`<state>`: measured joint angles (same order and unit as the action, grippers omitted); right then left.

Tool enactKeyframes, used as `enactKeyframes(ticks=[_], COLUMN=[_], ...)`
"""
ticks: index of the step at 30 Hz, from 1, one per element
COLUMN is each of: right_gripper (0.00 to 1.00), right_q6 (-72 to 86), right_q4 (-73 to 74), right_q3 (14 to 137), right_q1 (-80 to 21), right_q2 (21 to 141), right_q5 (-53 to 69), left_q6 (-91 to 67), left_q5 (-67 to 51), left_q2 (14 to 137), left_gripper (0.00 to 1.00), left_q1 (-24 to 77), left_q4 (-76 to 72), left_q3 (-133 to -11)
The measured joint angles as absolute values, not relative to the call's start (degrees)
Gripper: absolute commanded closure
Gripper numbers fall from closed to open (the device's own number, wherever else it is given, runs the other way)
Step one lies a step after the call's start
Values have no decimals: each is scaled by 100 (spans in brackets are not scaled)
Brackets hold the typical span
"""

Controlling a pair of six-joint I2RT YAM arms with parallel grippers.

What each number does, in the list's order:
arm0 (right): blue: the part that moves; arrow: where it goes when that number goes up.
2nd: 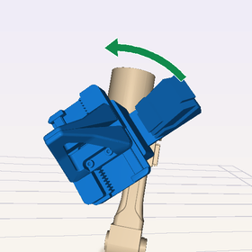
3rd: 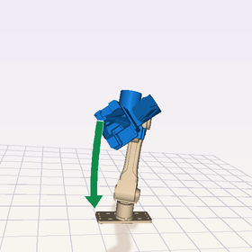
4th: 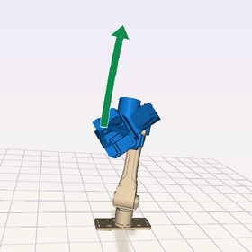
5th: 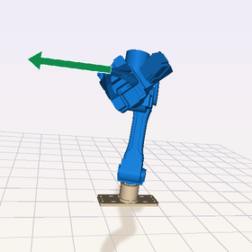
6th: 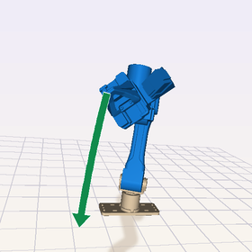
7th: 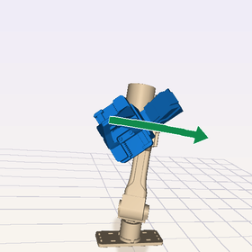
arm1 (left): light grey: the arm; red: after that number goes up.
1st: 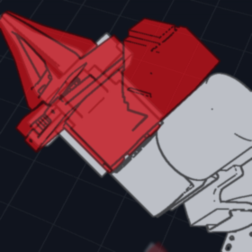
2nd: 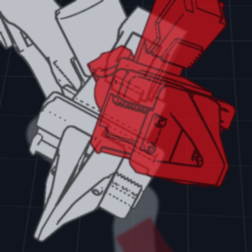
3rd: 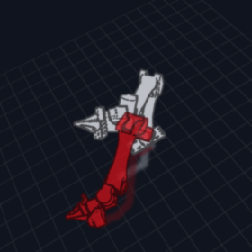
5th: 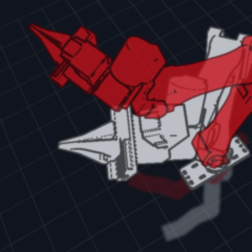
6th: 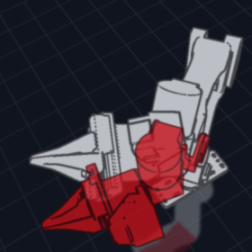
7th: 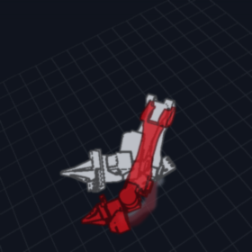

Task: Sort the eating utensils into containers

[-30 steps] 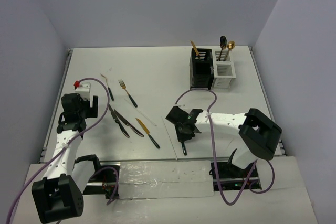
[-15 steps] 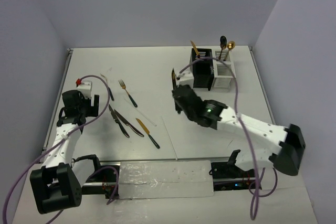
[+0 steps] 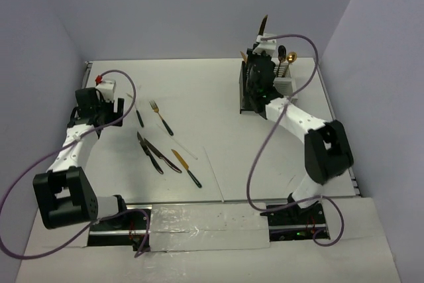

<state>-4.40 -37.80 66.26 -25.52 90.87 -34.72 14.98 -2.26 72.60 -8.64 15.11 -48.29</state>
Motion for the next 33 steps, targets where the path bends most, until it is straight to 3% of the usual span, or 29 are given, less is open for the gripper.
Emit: enactKeyframes(ticks=[8, 23, 28, 29, 33], right_gripper=[100, 100, 74, 65, 47], right_q6=[-790, -897, -917, -908, -974], right_q4=[-3765, -3420, -3293, -3369, -3273], right_q3=[7463, 7655, 7712, 7647, 7588], right_q1=[-1949, -1758, -1758, -1758, -1750], right_q2=[11056, 11815, 11854, 11832, 11697], right_q5=[-3253, -2644, -2458, -2429, -2390], left_q6=[1245, 882, 744, 720, 637], left_q5=[-386, -434, -460, -491, -628], left_q2=[8656, 9924, 10204, 10265, 10656], left_gripper=[16, 19, 19, 19, 19], left_q1=[-862, -582, -250, -198, -27], left_q4=[1664, 1920, 2062, 2097, 2386], left_q3=[-5673, -6595, -7006, -7085, -7509])
